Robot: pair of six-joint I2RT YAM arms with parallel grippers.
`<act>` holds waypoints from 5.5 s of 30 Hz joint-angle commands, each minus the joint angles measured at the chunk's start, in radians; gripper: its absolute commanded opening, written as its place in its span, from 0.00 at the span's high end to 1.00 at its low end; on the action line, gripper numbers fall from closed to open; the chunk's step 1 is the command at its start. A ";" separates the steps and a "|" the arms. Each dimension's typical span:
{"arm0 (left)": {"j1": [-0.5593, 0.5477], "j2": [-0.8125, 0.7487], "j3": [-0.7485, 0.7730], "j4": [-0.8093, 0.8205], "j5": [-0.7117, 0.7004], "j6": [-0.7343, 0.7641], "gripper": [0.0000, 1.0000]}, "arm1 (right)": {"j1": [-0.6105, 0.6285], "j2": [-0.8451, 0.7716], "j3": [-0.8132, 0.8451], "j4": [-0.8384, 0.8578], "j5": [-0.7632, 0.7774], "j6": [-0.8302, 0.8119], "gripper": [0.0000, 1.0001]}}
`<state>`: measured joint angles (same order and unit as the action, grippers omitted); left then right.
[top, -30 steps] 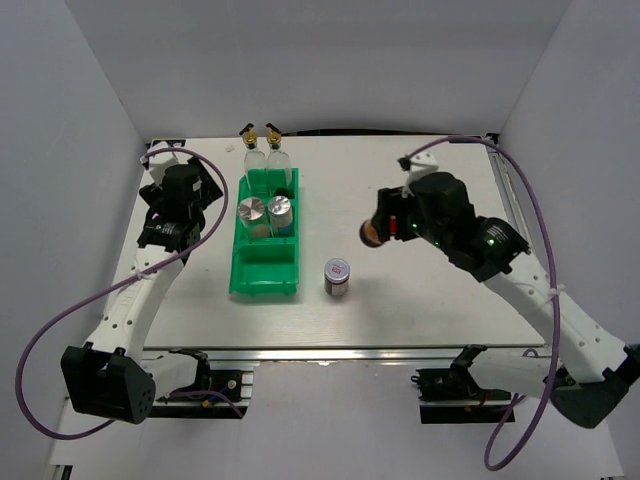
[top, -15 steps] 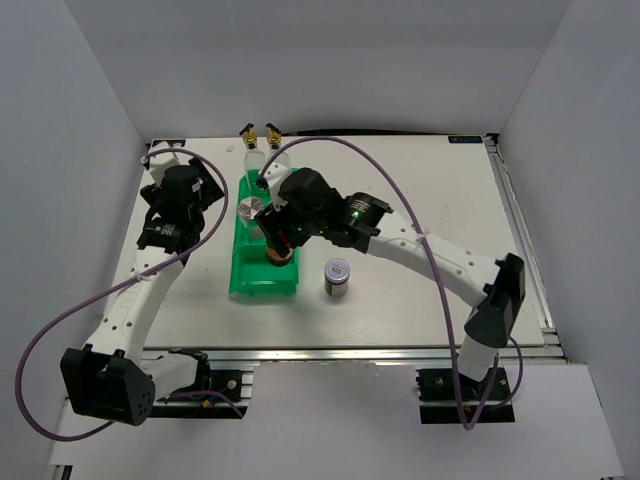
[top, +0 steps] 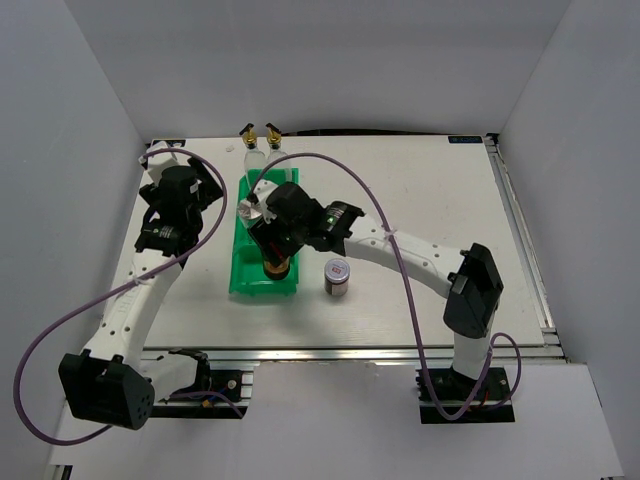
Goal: Organize the condiment bottles
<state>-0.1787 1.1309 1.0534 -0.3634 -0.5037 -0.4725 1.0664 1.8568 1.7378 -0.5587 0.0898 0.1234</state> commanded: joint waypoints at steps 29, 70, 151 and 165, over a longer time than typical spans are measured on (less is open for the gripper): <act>0.004 -0.079 0.151 0.015 0.171 0.009 0.02 | 0.001 -0.121 -0.127 0.194 0.147 0.061 0.11; -0.754 0.481 0.112 -0.034 0.475 0.225 0.02 | -0.846 -0.923 -0.876 0.132 0.076 0.231 0.10; -0.363 0.047 -0.162 -0.260 0.008 -0.199 0.83 | -0.849 -0.926 -0.908 0.157 0.065 0.223 0.10; -0.341 0.096 -0.170 -0.244 0.045 -0.189 0.45 | -0.849 -0.910 -0.897 0.148 0.050 0.216 0.11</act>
<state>-0.5255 1.2320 0.8738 -0.6521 -0.4633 -0.6682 0.2226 0.9455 0.8345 -0.4385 0.1490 0.3569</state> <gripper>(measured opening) 0.731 0.895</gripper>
